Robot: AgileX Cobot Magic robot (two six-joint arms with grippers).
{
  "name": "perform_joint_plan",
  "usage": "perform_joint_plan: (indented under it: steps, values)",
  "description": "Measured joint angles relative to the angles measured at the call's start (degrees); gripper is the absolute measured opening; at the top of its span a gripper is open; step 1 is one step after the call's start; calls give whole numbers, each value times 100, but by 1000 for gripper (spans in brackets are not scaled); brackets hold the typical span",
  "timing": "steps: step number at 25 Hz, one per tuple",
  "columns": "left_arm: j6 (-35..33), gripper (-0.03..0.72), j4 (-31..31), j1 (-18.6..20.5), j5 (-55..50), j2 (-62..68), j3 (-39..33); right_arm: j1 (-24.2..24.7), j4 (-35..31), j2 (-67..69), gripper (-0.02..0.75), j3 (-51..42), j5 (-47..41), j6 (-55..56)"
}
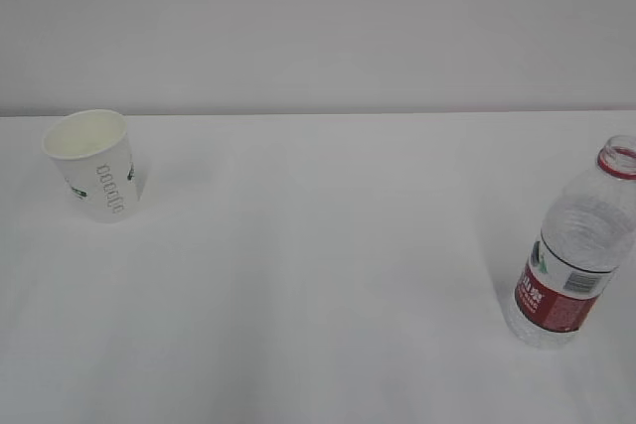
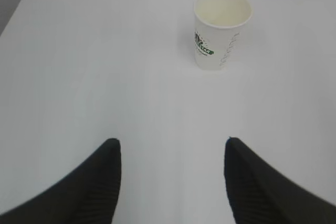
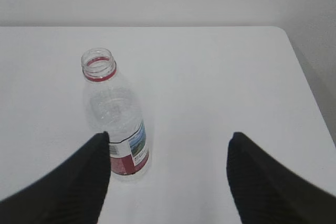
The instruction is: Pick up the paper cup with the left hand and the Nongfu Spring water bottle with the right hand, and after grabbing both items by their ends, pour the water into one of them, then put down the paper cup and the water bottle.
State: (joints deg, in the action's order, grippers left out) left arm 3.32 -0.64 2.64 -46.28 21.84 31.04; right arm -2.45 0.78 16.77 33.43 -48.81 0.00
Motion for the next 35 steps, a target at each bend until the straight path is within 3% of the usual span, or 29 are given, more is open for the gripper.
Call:
perform_joint_plan:
  steps: [20,27,35]
  values:
    - [0,453,64,0,1547,1034,0,0,-163,1278,528,295,1254,0]
    - [0,452,198,-215,2092,1539,0,0,-163,1615,528,295,1795,0]
    - [0,452,275,-251,3282,2339,0,0,-163,1690,528,295,2029,0]
